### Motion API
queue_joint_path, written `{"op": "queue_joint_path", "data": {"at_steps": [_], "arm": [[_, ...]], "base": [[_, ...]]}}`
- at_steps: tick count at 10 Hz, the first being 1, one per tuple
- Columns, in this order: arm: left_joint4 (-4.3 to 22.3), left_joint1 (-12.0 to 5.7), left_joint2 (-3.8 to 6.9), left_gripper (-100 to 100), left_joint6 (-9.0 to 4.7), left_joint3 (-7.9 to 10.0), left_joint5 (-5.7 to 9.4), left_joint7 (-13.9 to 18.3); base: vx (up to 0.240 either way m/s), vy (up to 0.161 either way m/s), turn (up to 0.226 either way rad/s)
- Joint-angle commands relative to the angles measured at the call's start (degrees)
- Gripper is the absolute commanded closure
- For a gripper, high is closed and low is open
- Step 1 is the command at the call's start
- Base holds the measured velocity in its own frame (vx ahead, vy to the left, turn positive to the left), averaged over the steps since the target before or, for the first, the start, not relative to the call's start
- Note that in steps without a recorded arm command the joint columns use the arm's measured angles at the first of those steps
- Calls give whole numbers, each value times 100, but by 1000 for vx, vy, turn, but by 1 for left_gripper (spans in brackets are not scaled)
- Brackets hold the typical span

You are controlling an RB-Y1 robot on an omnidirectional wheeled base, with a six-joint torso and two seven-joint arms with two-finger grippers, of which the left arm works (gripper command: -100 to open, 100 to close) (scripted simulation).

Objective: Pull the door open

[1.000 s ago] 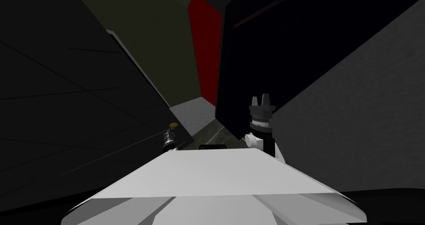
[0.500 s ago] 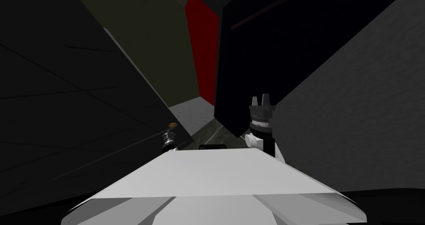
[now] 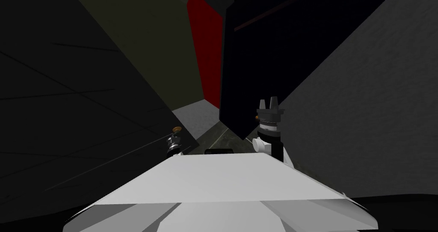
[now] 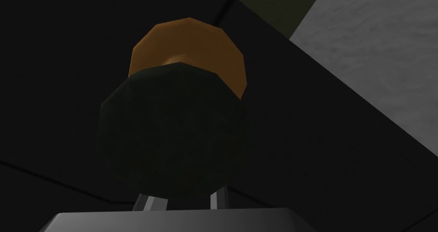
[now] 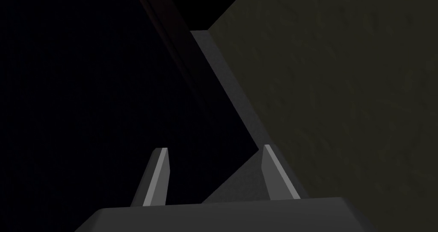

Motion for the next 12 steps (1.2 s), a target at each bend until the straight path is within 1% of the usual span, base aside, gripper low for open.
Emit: {"op": "queue_joint_path", "data": {"at_steps": [1, 2, 3, 4, 6, 7, 8, 10, 11, 12], "arm": [[86, -130, 41, 100, -132, -24, 58, 286], [86, -130, 41, 100, -132, -24, 58, 316], [115, -149, 53, 100, -131, -21, 120, 547], [115, -149, 53, 100, -131, -21, 120, 552], [170, -186, 76, 100, -130, -15, 237, 925], [170, -186, 76, 100, -130, -15, 237, 1018], [196, -203, 87, 100, -130, -12, 293, 1193], [196, -203, 87, 100, -130, -12, 293, 1250], [377, -269, -4, -100, -95, -5, 370, 1471], [361, -295, -44, -100, -93, -8, 399, 1564]], "base": [[-40, -1, -71], [-41, 6, -46], [-50, -2, -75], [-36, -7, -50], [-54, -1, -105], [-51, 5, -38], [-46, -12, -70], [-22, -9, -17], [-110, 26, 4], [-168, -2, -55]]}}
